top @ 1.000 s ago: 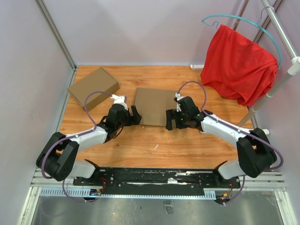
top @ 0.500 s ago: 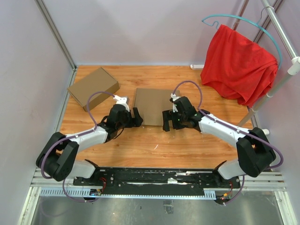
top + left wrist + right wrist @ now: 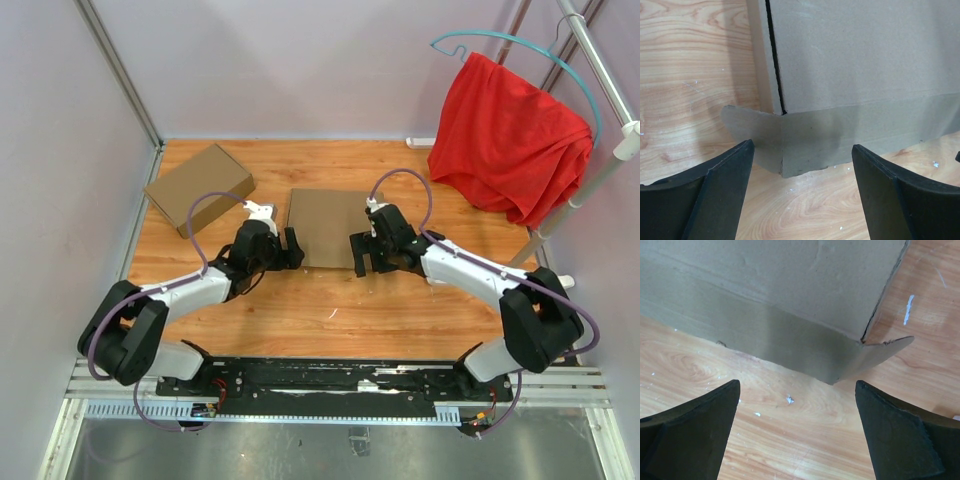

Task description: Fold the paper box

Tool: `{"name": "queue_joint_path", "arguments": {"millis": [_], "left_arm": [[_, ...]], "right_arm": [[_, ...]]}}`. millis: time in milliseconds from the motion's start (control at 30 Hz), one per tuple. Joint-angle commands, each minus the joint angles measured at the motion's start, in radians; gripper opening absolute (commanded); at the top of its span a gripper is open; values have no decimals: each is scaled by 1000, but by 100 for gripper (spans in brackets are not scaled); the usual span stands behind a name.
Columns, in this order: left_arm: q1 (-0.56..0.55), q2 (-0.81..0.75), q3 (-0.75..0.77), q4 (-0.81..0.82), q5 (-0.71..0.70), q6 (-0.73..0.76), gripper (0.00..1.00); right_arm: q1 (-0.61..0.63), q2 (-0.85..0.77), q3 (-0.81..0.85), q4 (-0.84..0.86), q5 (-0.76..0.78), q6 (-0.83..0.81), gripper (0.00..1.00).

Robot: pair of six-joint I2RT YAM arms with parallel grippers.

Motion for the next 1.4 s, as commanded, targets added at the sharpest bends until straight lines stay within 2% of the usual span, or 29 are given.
{"name": "queue_joint_path", "arguments": {"millis": [0, 400, 633, 1067, 1367], "left_arm": [[-4, 32, 24, 64, -8, 23, 85], [-4, 10, -2, 165, -11, 46, 85], [-5, 72, 19, 165, 16, 46, 84], [-5, 88, 7, 210, 34, 40, 84], [-6, 110, 37, 165, 82, 24, 82]], "right_arm": [[15, 40, 25, 47, 56, -25, 98], [11, 93, 19, 144, 124, -31, 98], [10, 124, 31, 137, 88, -27, 98], [10, 84, -3, 167, 82, -23, 98], [9, 83, 15, 152, -3, -7, 98]]}}
